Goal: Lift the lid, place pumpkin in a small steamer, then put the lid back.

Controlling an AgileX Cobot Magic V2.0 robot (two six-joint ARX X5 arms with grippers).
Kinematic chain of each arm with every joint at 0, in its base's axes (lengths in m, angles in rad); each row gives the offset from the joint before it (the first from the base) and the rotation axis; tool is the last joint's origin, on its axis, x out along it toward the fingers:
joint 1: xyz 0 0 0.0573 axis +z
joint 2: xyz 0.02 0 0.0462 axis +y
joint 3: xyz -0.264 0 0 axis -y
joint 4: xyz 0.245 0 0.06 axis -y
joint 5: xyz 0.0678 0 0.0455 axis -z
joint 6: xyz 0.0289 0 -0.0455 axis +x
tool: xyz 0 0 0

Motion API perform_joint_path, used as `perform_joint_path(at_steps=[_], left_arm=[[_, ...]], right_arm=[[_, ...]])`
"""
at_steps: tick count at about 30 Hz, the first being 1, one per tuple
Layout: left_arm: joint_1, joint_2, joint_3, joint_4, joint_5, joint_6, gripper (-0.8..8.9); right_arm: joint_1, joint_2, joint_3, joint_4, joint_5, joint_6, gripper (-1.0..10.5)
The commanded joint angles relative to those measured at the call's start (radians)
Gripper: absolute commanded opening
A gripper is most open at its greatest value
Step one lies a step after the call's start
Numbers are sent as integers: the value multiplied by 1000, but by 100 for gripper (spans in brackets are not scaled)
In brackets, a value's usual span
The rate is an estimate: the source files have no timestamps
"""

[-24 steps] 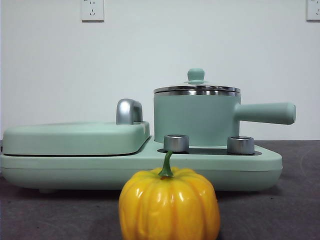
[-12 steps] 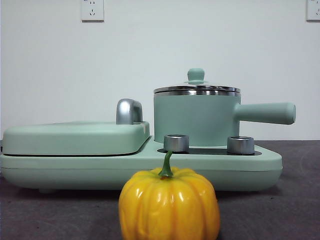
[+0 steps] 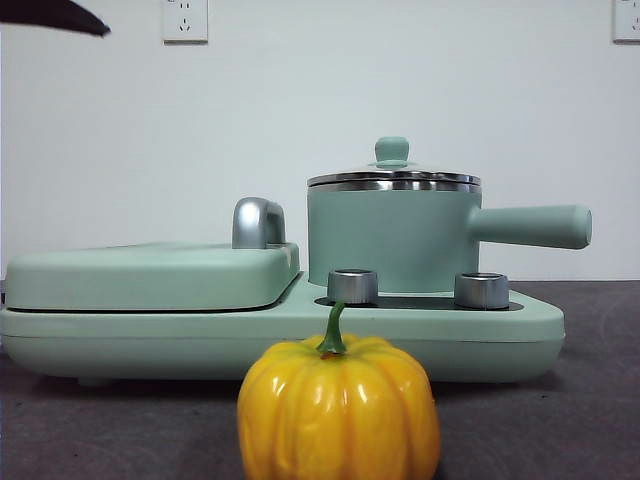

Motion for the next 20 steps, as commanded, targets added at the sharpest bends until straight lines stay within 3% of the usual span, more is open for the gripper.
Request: perform_joint_path(at_steps=[1,9,15,20], left_arm=[[-15,61,54,3,5,4,483],[-99,330,291,-41,-35,101,483],[-177,589,595,-238,-92,228,482],[-229,792,851,-399,-169,272,482]], right_arm=[[3,5,15,12,-2,-9,517],[3,5,15,11,-5,-9,516],[3,5,15,11,-5,-9,516],[3,5,15,11,-5,-9,516]])
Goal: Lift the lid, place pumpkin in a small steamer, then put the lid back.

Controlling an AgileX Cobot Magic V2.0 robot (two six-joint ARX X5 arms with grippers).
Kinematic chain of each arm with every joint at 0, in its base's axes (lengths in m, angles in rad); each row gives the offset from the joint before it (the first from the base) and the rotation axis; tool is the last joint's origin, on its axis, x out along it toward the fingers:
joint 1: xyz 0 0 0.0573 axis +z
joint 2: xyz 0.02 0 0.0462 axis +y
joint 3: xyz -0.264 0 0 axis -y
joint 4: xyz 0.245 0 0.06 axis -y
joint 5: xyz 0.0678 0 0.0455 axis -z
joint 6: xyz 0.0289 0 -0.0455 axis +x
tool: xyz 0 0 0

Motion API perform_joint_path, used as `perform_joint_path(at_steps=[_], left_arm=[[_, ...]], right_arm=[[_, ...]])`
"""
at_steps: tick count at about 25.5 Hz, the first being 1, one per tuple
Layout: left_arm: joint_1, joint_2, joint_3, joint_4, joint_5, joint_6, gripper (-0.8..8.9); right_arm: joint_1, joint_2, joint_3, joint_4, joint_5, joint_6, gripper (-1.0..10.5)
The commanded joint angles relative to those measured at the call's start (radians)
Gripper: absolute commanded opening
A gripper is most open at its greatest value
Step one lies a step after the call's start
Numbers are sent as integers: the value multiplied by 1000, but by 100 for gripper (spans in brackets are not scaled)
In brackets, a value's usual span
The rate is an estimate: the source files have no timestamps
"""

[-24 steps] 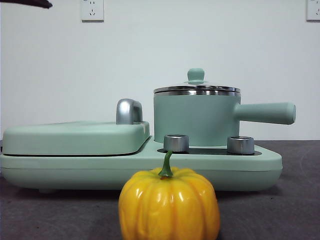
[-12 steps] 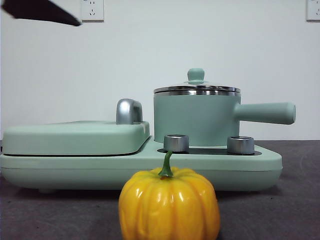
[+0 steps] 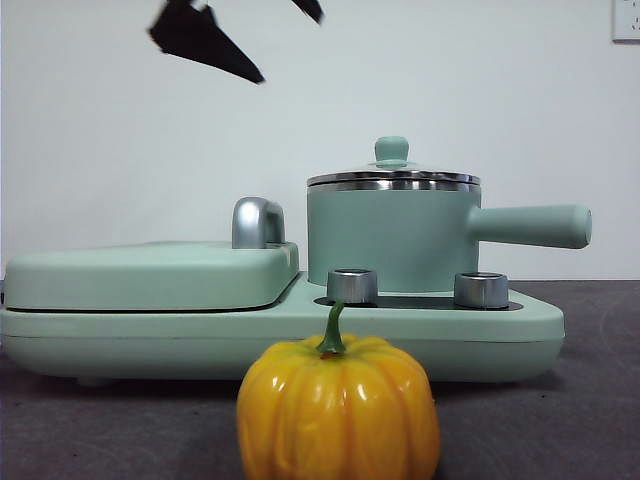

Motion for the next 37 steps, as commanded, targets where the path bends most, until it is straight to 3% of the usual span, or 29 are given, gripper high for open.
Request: perform_joint_path(at_steps=[1,10,15,19,22,30,34,37], left_arm=[[-28,119,172,-88,-40,47,482],[-104,467,726,-424,-166,63,482],[-145,612,934,-516,-193,7,482],[-189,661,943,-512,-195,38,477],[-214,686,942,-527,-256,71,470],[-231,714,942,-562,-278,71,457],[-237,738,942,-564,-283,73,391],[-254,738,942,-557,-345,97,268]], right_arm=[[3,5,15,10,-3,-9,516],[3,6,15,10,-3,-9,516],[3,6,15,7,-3,-9,516],[3,6,15,7,-3,-9,517],[3,6,15,7,-3,-9,516],[3,6,15,8,-2,-9,516],[3,6,15,8,0,-9,516],[3,6,15,9,0,-9,516]])
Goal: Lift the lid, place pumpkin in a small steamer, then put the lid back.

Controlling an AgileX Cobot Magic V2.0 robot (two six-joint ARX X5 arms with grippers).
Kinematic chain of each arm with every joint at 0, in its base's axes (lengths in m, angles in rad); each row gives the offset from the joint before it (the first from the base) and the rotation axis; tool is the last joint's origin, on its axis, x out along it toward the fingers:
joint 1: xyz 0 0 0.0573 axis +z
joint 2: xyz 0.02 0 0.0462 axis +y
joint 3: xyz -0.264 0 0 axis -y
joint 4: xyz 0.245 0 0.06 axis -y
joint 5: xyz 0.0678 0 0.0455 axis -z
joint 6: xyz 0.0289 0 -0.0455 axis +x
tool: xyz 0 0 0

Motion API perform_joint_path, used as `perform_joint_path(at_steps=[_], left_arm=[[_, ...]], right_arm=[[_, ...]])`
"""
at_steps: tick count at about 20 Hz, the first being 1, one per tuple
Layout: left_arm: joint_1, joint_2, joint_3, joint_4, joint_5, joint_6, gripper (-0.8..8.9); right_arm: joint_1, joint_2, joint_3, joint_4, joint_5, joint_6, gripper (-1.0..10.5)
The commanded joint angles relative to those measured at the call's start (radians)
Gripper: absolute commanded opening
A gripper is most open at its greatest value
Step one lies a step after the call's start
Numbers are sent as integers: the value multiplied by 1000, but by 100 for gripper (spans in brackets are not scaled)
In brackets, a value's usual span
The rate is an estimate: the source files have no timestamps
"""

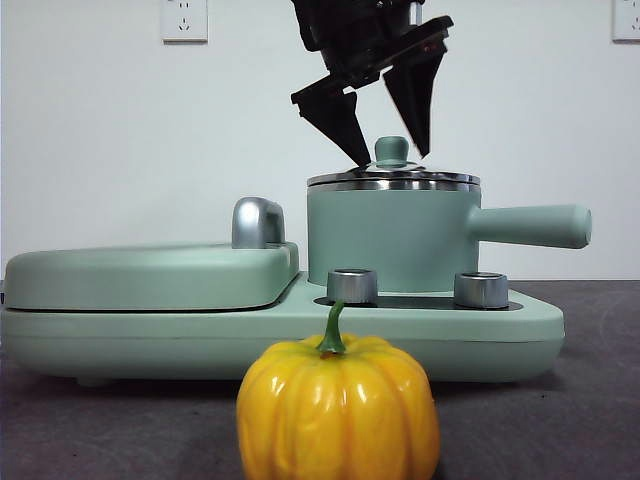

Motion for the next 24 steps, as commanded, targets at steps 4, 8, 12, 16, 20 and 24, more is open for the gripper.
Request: perform_joint_path(at_steps=[4,8,12,16,20,24], left_arm=[[-25,35,34,-3,-31,27,106],[-28,35,41,-5,-31,29,19],[-28,35,89,-18,-32,27,17],[-19,28,173,-68,-42,15,17],[8,-23,179,-104,-92,12,17],[62,-101,179,-134,-97,-6,17]], right_arm=[[3,6,15,9,0,-9,516],[3,6,15,9,0,-8,516],[3,6,15,8,-1,-6,516],[4,19,15,11,-2,-6,515],[49,86,37,-37,-13,13,515],[171,177,114,-88,-5,27,514]])
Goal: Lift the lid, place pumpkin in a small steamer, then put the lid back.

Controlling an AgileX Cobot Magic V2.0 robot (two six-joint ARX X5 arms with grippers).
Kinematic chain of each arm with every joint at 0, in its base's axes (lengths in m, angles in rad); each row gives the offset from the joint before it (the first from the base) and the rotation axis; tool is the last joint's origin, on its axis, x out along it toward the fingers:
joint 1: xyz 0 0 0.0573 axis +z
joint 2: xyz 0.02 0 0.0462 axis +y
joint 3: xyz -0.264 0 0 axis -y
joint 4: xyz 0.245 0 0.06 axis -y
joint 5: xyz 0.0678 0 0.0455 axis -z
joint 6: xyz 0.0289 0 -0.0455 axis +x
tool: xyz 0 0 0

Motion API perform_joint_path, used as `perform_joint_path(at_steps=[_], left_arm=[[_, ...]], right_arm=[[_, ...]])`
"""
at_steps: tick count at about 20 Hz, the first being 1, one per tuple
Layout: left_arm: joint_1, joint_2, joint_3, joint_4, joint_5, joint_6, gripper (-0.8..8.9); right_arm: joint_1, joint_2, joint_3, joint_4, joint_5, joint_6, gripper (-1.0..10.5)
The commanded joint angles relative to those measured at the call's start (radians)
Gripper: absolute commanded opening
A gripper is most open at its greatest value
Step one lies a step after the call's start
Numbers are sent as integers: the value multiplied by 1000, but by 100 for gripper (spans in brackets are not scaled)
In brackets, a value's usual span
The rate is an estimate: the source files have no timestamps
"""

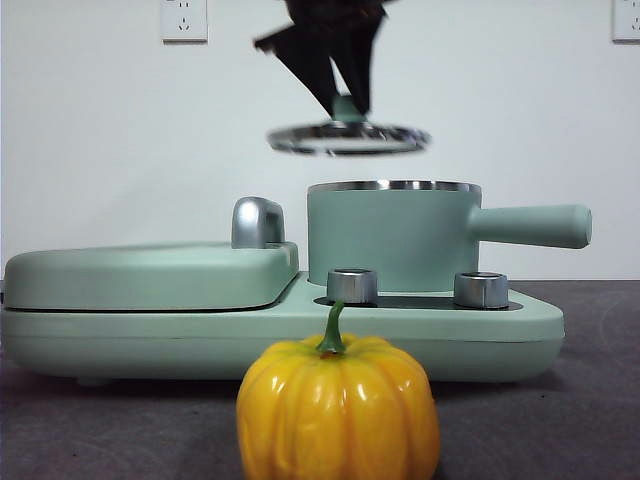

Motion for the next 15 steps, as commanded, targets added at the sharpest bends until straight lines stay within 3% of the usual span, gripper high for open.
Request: perform_joint_path(at_steps=[1,3,12,15], left_arm=[[26,-75,38,-13,-5,-18,17],[64,-117,35,-14,-5,-21,16],[259,-252,32,-24,-4,-47,15],[302,-256,31,-17,0,-69,15]], right_arm=[[79,55,71,-25,9,27,514],[169,117,124,-61,23,47,514],[670,437,218,-130,316,148,514],[780,557,218,-129,404,149,515]])
